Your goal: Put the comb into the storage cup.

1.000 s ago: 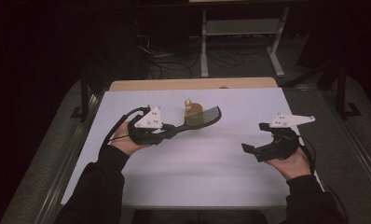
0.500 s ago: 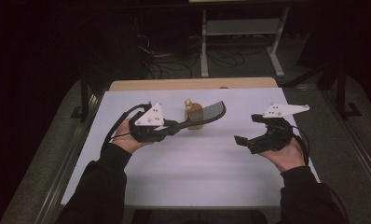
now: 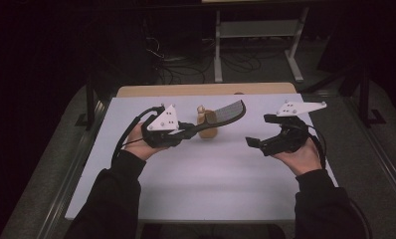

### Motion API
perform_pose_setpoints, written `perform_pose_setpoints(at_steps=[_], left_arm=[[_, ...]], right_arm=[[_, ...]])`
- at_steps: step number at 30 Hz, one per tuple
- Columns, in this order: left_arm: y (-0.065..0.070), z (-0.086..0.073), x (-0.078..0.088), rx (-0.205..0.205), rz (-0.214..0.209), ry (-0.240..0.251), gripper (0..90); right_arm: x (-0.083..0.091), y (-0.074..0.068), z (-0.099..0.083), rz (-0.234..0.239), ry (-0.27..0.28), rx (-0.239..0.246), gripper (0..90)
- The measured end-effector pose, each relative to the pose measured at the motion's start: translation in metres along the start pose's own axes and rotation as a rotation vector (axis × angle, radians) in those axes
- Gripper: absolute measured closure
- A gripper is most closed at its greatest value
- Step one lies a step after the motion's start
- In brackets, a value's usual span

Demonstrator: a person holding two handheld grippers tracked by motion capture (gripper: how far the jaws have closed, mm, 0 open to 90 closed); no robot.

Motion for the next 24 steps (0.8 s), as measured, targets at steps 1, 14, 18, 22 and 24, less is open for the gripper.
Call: perform_pose_setpoints(at_steps=[1, 14, 18, 22, 24], left_arm=[[0.0, 0.0, -0.001, -0.001, 0.002, 0.001, 73.3], [-0.002, 0.003, -0.005, 0.012, 0.029, 0.022, 73.3], [-0.002, 0.003, -0.006, 0.016, 0.032, 0.026, 73.3], [-0.001, 0.004, -0.008, 0.011, 0.029, 0.026, 73.3], [0.0, 0.005, -0.01, 0.013, 0.031, 0.033, 73.3]], right_arm=[[0.0, 0.0, 0.002, 0.003, 0.002, -0.001, 0.0], [-0.006, -0.006, 0.02, 0.03, -0.001, 0.009, 0.0], [-0.008, -0.007, 0.026, 0.04, 0.003, 0.006, 0.0], [-0.01, -0.007, 0.031, 0.048, 0.005, 0.003, 0.0], [-0.011, -0.007, 0.033, 0.055, 0.005, 0.001, 0.0]])
Point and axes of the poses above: each handheld gripper's, and its own axes: x roughly backward along the jaws, z roughly out of its top, y roughly to its right, the point moved 8 cm from there along -x, roughly forward along the jaws, and after that the axes turned 12 degrees about -y, right-handed, at the moved point
